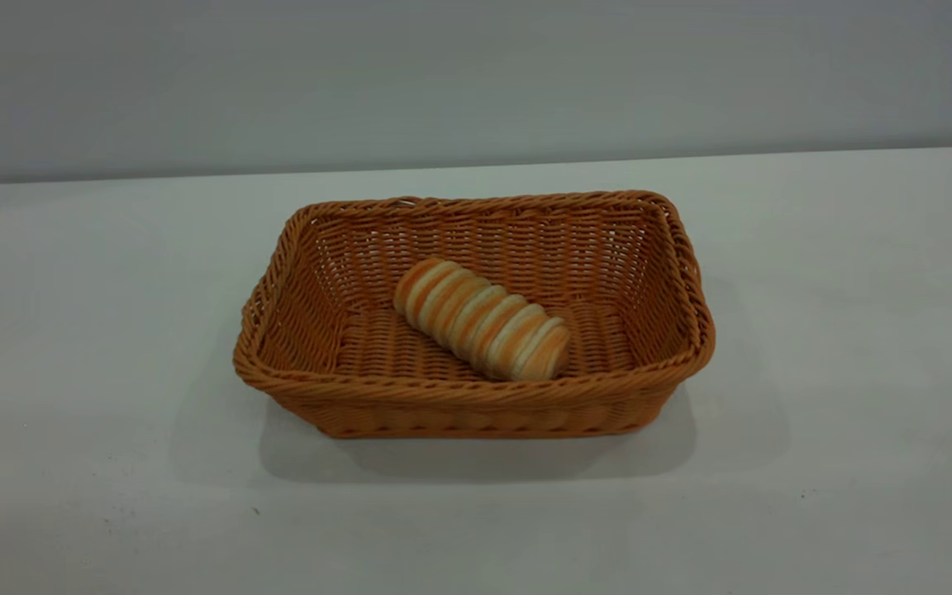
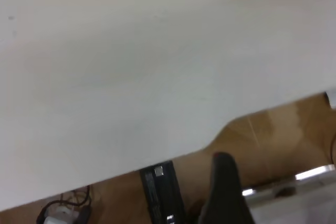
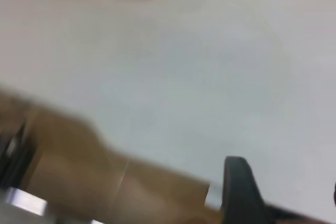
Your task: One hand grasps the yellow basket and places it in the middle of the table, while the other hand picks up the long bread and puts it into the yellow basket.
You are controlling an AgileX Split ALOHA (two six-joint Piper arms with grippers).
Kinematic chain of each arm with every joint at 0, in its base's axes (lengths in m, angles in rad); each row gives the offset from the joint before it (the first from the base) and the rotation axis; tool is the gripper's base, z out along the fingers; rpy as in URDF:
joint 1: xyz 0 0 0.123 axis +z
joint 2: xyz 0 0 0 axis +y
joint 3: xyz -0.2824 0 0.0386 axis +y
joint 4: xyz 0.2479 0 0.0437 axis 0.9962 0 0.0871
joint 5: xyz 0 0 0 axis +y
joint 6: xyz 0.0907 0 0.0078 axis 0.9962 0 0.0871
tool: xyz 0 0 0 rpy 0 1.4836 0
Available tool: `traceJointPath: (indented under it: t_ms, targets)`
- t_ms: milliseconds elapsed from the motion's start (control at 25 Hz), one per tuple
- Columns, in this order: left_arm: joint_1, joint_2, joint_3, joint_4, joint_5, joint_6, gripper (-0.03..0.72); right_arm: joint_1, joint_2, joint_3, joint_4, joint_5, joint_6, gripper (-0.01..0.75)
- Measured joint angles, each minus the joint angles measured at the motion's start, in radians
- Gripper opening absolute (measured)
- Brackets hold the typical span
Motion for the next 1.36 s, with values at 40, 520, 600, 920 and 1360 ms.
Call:
traceJointPath:
  t_ms: [40, 520, 600, 920, 1360]
  targets:
    - [0.038, -0.013, 0.000, 0.000, 0.000, 0.000, 0.584, -0.034, -0.041, 0.000, -0.001, 0.001, 0.000, 0.436]
    - [0.199, -0.301, 0.000, 0.000, 0.013, 0.000, 0.584, -0.082, -0.224, 0.000, 0.007, 0.014, 0.000, 0.332]
    - [0.197, -0.312, 0.000, 0.000, 0.016, 0.000, 0.584, -0.082, -0.224, 0.000, 0.009, 0.014, 0.000, 0.316]
    - [0.195, -0.312, 0.000, 0.000, 0.016, 0.000, 0.584, -0.082, -0.224, 0.000, 0.010, 0.014, 0.000, 0.249]
    - [0.195, -0.315, 0.000, -0.001, 0.016, 0.000, 0.584, -0.082, -0.224, 0.000, 0.013, 0.014, 0.000, 0.239]
